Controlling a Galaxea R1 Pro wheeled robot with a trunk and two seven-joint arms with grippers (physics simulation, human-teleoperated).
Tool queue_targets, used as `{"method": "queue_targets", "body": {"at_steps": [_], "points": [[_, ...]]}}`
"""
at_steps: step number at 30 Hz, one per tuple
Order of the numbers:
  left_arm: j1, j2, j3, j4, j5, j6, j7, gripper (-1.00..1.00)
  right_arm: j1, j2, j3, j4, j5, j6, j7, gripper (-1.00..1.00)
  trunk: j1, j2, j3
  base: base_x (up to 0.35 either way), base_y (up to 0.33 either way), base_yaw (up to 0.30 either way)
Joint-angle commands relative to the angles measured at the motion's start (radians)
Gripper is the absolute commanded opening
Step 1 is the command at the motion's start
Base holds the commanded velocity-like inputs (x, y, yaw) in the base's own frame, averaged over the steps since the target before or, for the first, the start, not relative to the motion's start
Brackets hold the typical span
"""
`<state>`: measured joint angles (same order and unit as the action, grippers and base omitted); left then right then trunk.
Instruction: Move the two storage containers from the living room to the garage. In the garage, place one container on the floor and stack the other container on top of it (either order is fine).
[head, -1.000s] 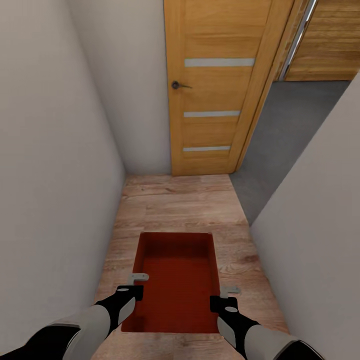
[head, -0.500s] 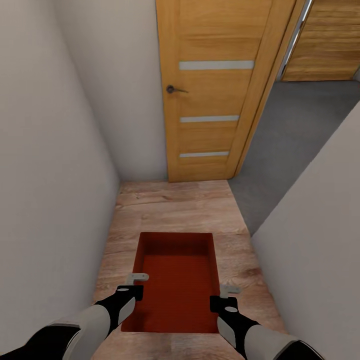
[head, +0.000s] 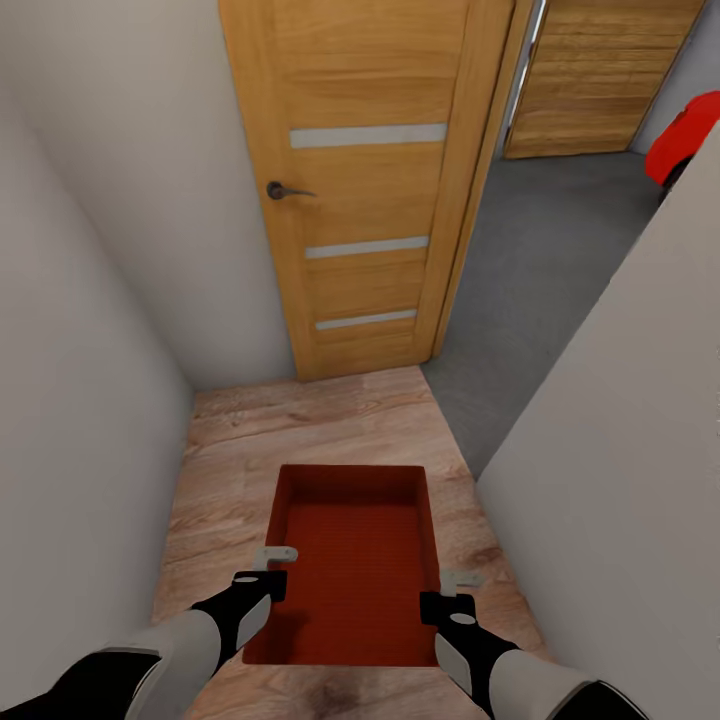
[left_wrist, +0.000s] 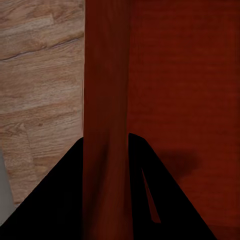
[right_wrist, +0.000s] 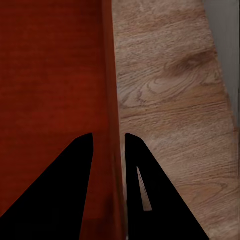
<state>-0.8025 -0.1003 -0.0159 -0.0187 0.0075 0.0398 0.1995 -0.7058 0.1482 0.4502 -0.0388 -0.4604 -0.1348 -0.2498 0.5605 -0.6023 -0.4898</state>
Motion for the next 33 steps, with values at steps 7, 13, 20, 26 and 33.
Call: {"method": "queue_targets", "body": {"at_steps": [7,13,20,26,33], "points": [[0.000,0.014,0.005,0.003,0.009,0.005,0.035,-1.00,-0.001,-0.013,0.048,-0.001,0.003,-0.009,-0.003,-1.00,0.001,-0.001,-0.001,0.323,0.000,-0.089],[0.000,0.015,0.005,0.003,0.009,0.005,0.035,-1.00,-0.001,-0.013,0.048,-0.001,0.003,-0.009,-0.003,-1.00,0.001,-0.001,-0.001,0.323,0.000,-0.005],[0.000,0.017,0.005,0.003,0.009,0.005,0.035,-1.00,-0.001,-0.013,0.048,-0.001,0.003,-0.009,-0.003,-1.00,0.001,-0.001,-0.001,0.323,0.000,0.000],[0.000,0.017,0.005,0.003,0.010,0.005,0.035,-1.00,-0.001,-0.014,0.048,-0.001,0.002,-0.009,-0.003,-1.00,0.001,-0.001,-0.001,0.321,0.000,0.000],[0.000,0.016,0.005,0.003,0.011,0.003,0.035,-1.00,-0.001,-0.015,0.048,-0.001,0.002,-0.009,-0.003,-1.00,0.001,-0.001,-0.001,0.094,0.000,0.000]]}}
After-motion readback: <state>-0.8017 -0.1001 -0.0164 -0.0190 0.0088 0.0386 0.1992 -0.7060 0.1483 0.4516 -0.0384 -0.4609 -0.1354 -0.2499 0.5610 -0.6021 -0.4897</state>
